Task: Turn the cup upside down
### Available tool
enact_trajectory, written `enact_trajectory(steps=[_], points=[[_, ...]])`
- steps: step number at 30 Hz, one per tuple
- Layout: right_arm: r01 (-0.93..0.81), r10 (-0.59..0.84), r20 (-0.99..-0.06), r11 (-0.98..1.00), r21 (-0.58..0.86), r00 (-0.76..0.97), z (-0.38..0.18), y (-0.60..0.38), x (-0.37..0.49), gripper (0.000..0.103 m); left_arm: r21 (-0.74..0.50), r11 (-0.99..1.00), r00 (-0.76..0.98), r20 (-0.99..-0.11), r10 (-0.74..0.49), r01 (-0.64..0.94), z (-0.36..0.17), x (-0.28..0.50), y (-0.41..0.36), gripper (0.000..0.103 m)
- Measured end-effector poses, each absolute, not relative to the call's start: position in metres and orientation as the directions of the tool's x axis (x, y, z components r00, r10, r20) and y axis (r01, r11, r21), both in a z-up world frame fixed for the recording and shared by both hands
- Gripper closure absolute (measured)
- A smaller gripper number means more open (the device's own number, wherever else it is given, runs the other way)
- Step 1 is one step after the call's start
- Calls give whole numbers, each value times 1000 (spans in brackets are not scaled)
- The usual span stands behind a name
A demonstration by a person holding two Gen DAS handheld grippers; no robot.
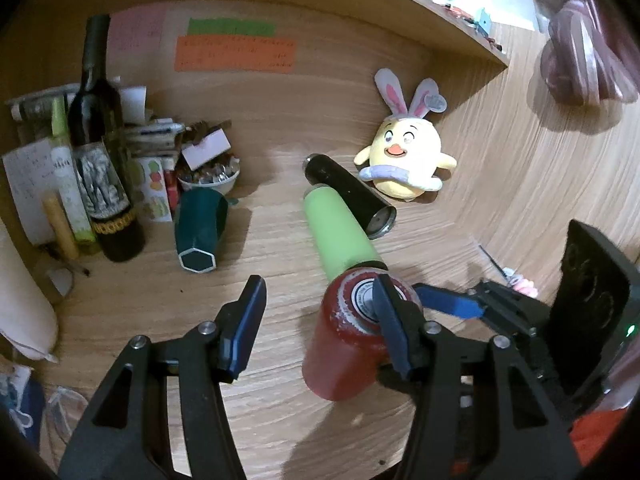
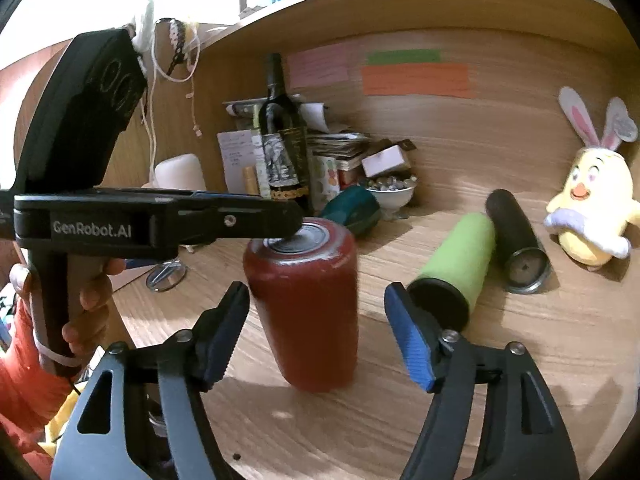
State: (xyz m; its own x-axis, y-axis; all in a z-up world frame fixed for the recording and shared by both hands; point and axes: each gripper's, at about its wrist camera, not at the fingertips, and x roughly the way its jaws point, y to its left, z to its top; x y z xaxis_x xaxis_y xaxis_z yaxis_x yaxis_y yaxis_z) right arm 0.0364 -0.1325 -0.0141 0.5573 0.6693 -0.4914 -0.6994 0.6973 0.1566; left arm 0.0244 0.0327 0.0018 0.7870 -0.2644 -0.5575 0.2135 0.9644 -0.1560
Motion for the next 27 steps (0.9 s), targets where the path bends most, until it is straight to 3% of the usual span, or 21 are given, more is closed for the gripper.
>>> enact_trajectory(steps=[2,5,8,10,13,27], points=[[-678,659,-484,715,168,575,-10,-143,35,20,-139,968,809,-531,-251,209,9,17,32,48],[-657,649,-468,734,175,600,-1,-156,32,12,-119,974,857,-463,-227,194,24,-3,32,44],[-629,627,-439,760,163,644,10,-171,24,0,-74,988,910,-385,-155,137,36,-29,29,26],[-616,617,-411,773,155,671,19,-182,16,0,-57,993,930,-346,-120,106,40,-44,26,13],[-604,609,-382,783,148,695,31,-193,5,0,-33,998,951,-302,-58,50,41,-66,19,5],[-556,563,-298,823,117,771,61,-220,-52,0,-29,999,971,-240,26,-33,31,-119,-8,0]])
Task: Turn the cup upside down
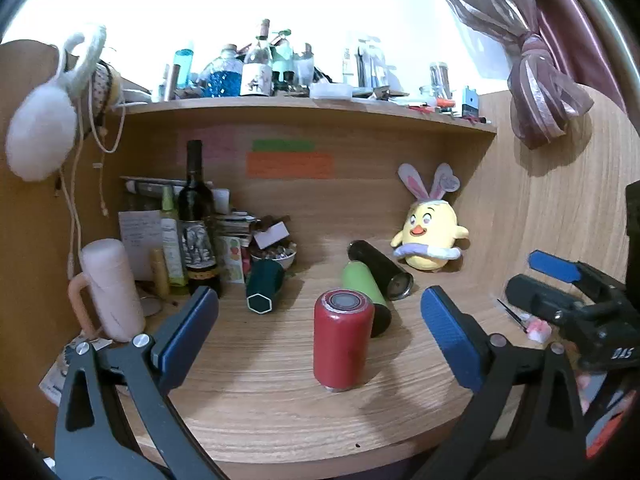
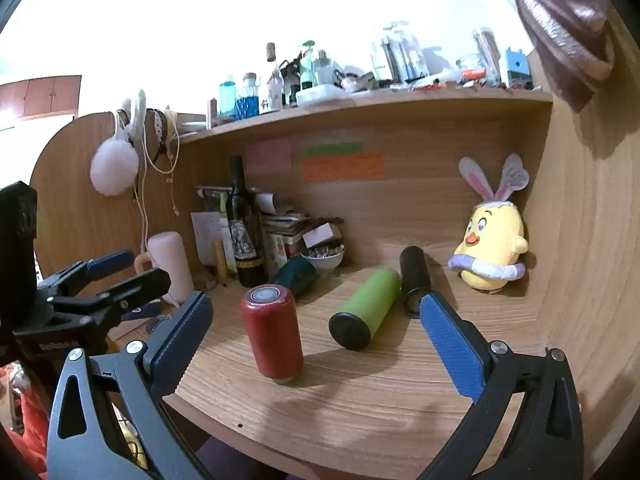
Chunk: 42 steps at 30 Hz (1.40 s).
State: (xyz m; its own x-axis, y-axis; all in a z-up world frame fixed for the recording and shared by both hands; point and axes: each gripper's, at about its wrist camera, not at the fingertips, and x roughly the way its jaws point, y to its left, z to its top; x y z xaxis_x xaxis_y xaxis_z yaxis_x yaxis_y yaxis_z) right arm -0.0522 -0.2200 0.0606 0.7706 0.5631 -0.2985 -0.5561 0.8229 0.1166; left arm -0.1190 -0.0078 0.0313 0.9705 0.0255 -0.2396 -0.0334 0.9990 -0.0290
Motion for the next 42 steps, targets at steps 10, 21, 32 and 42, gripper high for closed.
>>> enact_trajectory(steps=[10,21,32,42], points=[[-550,556,-285,828,108,781,62,-220,-58,0,-26,999,977,-212,22,-28,34,-131,-10,0],[-550,557,-294,827,116,776,60,-219,-55,0,-33,999,975,-222,23,-31,33,-129,-8,0],[-544,555,-280,830,124,783,63,-221,-56,0,-30,999,977,-214,19,-26,33,-130,-9,0],[-547,556,-278,829,116,784,64,-220,-59,0,-30,999,977,-215,16,-23,33,-130,-9,0]])
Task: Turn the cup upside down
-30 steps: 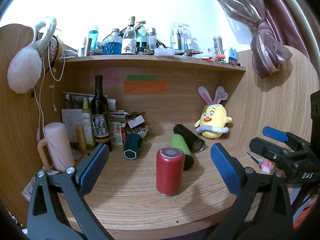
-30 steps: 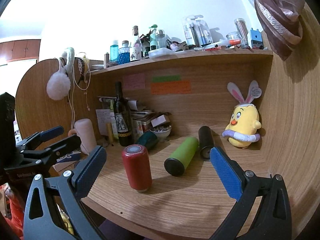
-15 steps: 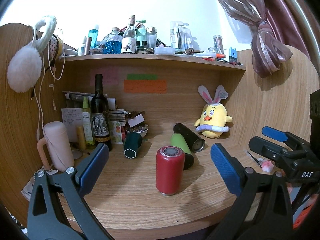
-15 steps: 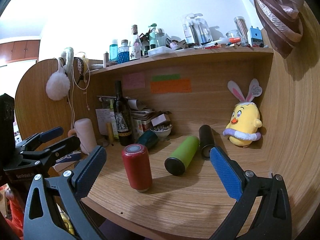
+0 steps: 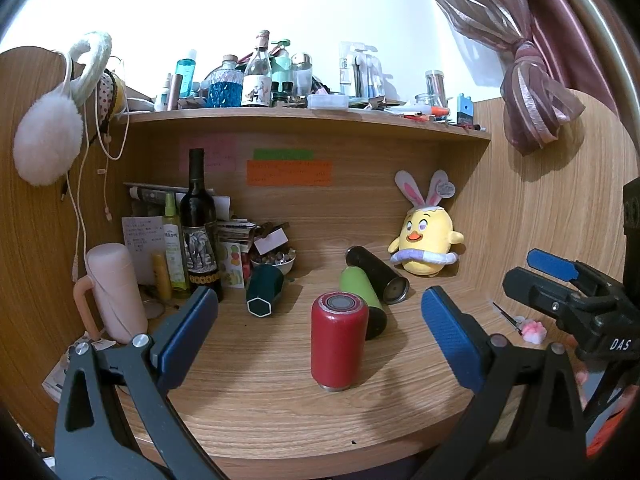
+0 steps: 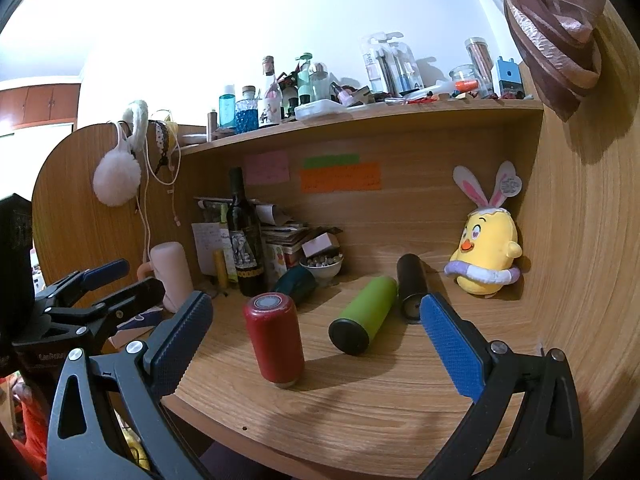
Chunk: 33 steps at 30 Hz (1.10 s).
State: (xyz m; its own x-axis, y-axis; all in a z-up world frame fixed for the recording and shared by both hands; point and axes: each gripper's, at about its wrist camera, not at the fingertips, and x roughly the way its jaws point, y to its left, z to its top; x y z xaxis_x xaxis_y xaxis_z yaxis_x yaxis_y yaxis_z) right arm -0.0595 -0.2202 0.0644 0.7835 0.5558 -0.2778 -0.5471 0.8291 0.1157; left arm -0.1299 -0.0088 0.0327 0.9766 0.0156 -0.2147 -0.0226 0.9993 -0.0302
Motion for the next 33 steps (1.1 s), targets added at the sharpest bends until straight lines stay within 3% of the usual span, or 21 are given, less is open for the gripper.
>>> enact_trajectory(steps=[33], points=[[-554,561,-276,825,112,780,64,-219,-60,0,-38,999,977,-211,-9,1,34,-132,-11,0]])
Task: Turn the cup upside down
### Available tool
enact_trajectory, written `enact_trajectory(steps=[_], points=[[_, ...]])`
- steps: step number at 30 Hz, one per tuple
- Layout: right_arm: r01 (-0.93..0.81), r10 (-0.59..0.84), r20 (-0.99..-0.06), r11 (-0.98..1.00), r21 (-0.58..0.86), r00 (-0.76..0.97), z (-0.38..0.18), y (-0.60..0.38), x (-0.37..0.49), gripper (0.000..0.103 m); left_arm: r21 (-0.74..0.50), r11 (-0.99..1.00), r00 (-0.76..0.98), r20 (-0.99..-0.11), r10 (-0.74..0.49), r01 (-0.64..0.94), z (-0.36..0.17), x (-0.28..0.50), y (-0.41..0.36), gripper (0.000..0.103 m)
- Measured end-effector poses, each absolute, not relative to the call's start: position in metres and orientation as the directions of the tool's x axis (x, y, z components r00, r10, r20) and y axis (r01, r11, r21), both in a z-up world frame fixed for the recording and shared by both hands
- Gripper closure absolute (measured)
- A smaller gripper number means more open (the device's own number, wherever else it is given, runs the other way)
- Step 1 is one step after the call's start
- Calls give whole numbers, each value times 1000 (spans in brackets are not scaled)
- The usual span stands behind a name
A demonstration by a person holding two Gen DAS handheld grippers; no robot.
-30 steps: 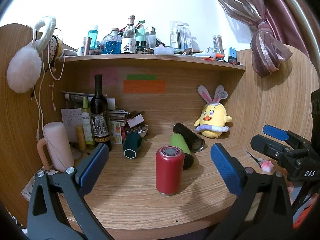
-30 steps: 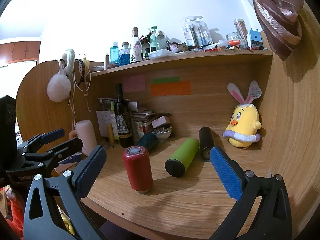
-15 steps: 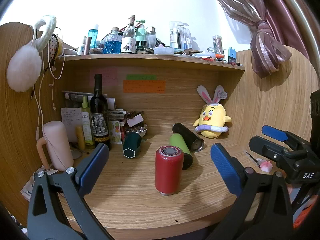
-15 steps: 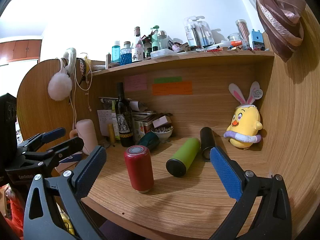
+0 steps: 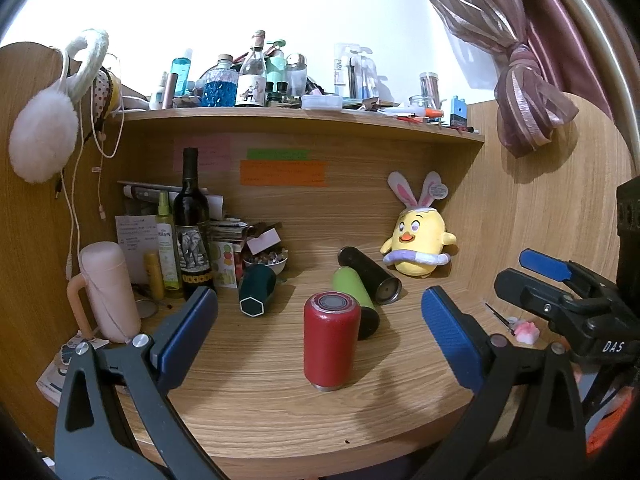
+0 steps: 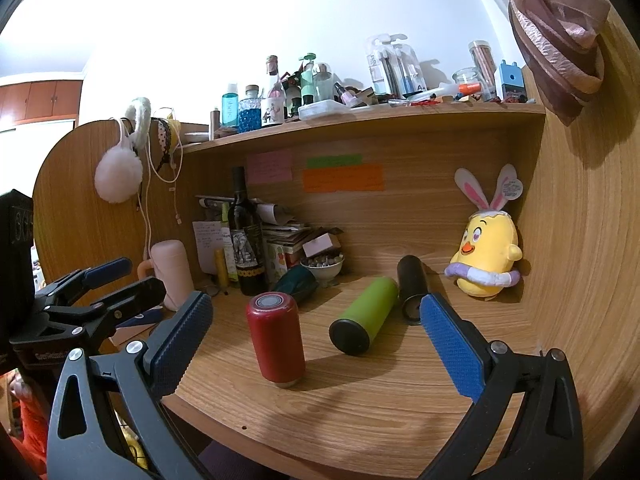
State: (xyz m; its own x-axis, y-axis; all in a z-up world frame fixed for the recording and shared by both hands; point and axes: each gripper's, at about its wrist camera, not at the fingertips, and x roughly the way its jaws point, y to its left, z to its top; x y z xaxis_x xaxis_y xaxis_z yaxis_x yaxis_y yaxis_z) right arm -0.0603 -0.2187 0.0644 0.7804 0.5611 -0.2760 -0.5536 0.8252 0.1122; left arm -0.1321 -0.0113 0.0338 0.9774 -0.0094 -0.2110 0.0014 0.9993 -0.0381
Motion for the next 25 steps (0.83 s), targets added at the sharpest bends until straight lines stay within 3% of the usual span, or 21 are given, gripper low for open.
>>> enact_trajectory(steps=[25], points=[[-551,560,-272,826,114,783,66,-225,-57,0,-76,996,968,-244,-58,41,29,-128,-11,0]])
